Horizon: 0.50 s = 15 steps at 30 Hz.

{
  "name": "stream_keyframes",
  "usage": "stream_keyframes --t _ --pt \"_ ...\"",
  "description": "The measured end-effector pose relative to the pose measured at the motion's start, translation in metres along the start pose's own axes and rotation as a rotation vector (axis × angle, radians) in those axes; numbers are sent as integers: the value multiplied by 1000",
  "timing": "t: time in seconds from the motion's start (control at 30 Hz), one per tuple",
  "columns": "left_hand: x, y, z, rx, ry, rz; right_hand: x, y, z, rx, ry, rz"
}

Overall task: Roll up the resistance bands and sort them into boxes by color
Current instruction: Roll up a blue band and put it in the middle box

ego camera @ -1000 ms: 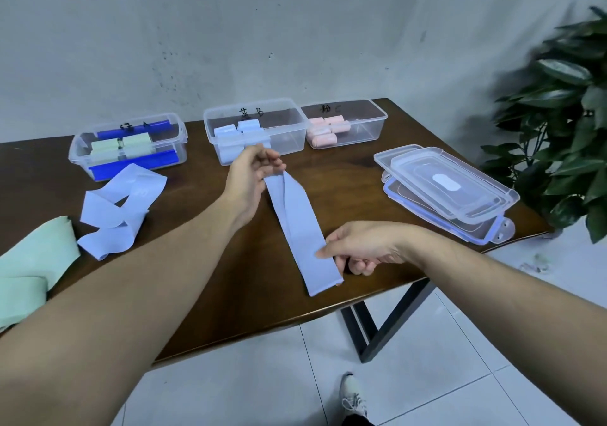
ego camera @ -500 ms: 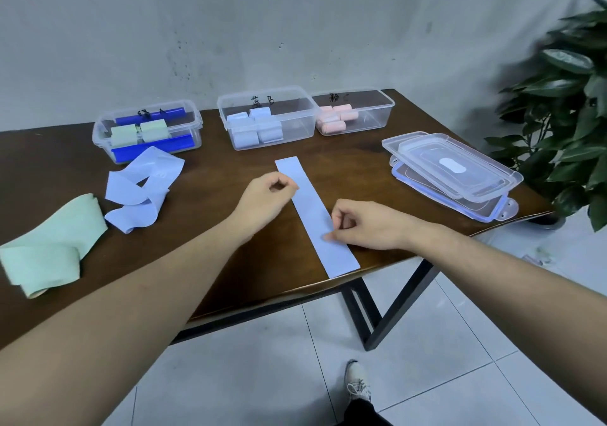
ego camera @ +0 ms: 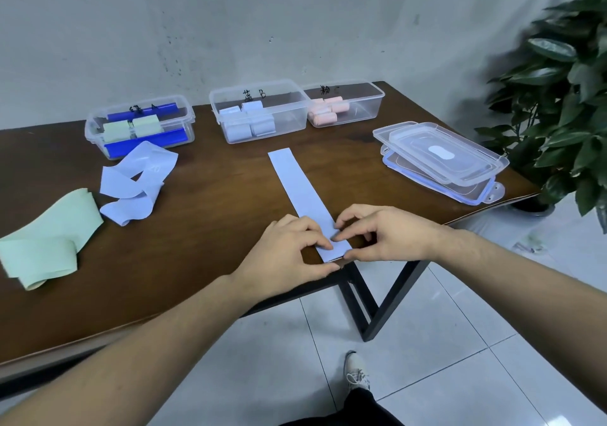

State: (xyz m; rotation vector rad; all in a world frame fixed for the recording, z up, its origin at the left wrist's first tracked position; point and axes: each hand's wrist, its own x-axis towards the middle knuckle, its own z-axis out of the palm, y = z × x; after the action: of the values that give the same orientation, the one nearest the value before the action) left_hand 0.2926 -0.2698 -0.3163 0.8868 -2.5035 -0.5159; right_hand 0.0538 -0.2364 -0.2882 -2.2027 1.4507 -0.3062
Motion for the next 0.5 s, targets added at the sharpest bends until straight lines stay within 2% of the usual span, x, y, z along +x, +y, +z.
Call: stream_keyframes --t 0.13,0.3,0.5 --pt "-5 6 5 68 93 21 -4 0 3 24 53 -32" --pt "-9 16 9 40 98 -51 -4 -6 5 31 85 -55" --pt "-10 20 6 77 176 -55 0 -12 6 44 134 -71"
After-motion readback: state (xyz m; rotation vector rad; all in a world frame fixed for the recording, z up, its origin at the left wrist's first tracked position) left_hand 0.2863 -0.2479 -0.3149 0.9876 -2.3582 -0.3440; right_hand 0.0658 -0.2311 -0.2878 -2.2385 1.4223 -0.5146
